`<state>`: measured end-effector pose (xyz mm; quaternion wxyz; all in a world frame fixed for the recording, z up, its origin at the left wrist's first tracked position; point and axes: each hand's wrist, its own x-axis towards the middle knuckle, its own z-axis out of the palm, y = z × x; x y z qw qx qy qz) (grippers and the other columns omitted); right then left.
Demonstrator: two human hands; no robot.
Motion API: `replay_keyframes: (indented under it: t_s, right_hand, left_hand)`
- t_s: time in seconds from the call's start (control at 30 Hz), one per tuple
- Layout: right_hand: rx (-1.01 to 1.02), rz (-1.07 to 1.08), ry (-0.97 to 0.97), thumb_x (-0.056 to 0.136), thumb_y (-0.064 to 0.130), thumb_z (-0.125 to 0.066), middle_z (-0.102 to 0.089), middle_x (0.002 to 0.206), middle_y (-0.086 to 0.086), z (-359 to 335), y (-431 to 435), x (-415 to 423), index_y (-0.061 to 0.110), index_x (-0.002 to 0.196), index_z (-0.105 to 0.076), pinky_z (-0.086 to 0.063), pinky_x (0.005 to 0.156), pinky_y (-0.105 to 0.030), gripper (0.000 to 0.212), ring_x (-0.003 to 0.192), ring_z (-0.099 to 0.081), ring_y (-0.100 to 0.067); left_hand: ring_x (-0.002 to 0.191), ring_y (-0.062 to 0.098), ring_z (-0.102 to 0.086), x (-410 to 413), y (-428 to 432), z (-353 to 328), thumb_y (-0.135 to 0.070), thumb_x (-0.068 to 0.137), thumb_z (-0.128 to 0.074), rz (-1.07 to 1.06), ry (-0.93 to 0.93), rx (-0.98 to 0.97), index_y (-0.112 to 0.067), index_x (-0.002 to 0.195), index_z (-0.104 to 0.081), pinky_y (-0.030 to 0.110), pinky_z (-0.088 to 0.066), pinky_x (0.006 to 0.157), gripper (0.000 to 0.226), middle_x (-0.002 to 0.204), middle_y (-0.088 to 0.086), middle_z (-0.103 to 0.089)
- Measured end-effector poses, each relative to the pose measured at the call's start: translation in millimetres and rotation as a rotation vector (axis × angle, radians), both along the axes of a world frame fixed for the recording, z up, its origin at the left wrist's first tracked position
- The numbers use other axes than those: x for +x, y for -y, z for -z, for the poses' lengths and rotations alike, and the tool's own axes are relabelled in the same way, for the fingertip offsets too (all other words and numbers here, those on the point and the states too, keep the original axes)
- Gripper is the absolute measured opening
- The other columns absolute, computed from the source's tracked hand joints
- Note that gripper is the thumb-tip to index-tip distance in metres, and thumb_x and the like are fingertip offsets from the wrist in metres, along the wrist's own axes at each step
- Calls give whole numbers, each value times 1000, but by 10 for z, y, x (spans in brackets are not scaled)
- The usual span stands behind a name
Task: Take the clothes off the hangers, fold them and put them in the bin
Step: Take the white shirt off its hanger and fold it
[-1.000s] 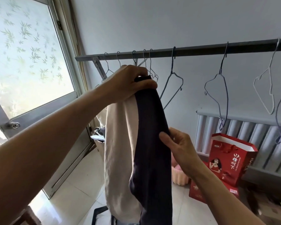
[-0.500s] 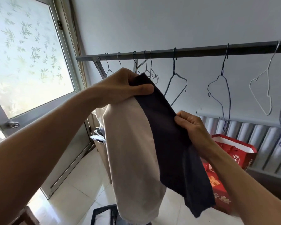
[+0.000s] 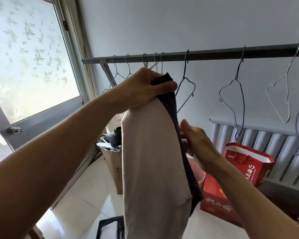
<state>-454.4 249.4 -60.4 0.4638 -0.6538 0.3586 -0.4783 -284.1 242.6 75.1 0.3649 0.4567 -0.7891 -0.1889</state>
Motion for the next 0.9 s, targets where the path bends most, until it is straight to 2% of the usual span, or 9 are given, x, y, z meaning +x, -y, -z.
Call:
replay_keyframes:
  t_s: [0.1,0.2,0.3,0.43,0.5,0.57,0.67,0.77,0.9]
  right_hand:
    - [4,-170,7,81,74,-48,-70,75,13,-32,-155,2,11,94,-68,-49,63,-13,67,68,-65,-1]
    - [-50,-100,-73,77,42,-77,-74,90,11,-12,-221,90,22,101,-65,-57,69,-21,33,82,-71,-5]
    - [-38,0,-72,88,23,-68,-74,89,13,46,-212,153,26,97,-67,-57,70,-19,9,83,-71,-6]
    - [55,-40,-44,95,23,-57,-75,91,12,71,-207,137,23,98,-70,-54,71,-16,13,87,-71,-6]
    - [92,-38,-27,95,24,-57,-76,91,9,68,-207,119,21,99,-70,-54,72,-18,14,88,-71,-8]
    - [128,-39,2,95,24,-57,-76,91,6,54,-196,92,18,100,-70,-54,73,-21,16,87,-72,-10]
    - [175,-58,24,96,24,-55,-76,95,2,36,-173,44,14,104,-69,-55,79,-27,19,91,-72,-14]
    - [221,-102,47,97,23,-53,-76,98,-1,34,-171,44,12,106,-69,-56,80,-27,21,93,-72,-16]
    - [261,-94,76,97,21,-53,-75,102,-6,91,-158,99,8,110,-68,-56,84,-31,24,98,-71,-21]
  left_hand:
    - [59,10,-42,20,50,23,-38,90,-66,-43,-10,-28,3,72,-62,17,-34,49,45,65,4,-47]
    - [59,12,-39,35,77,34,-39,90,-66,-49,-11,-45,11,79,-58,18,-32,47,52,66,6,-44]
    - [55,7,-38,66,118,32,-41,89,-66,-77,90,-120,3,71,-59,19,-32,49,48,61,3,-44]
    - [62,10,-51,222,231,128,-62,80,-62,-301,349,-364,-24,82,-69,30,-44,64,38,59,-9,-54]
    - [53,4,-47,371,278,237,-66,80,-58,-322,191,-339,-29,89,-66,29,-41,59,39,56,-8,-55]
    - [51,0,-50,510,246,425,-77,78,-52,-308,-166,-244,-26,100,-62,25,-43,54,56,63,-5,-58]
    - [70,17,-69,609,68,952,-81,74,-38,-147,-629,169,-16,115,-63,30,-56,63,81,82,3,-71]
    - [118,35,-62,452,-224,1461,-72,75,-34,1,-805,576,-24,123,-61,45,-47,99,73,125,18,-66]
    - [104,21,-70,288,-470,1728,-53,82,-70,-3,-913,527,-15,127,-57,31,-58,79,60,116,11,-71]
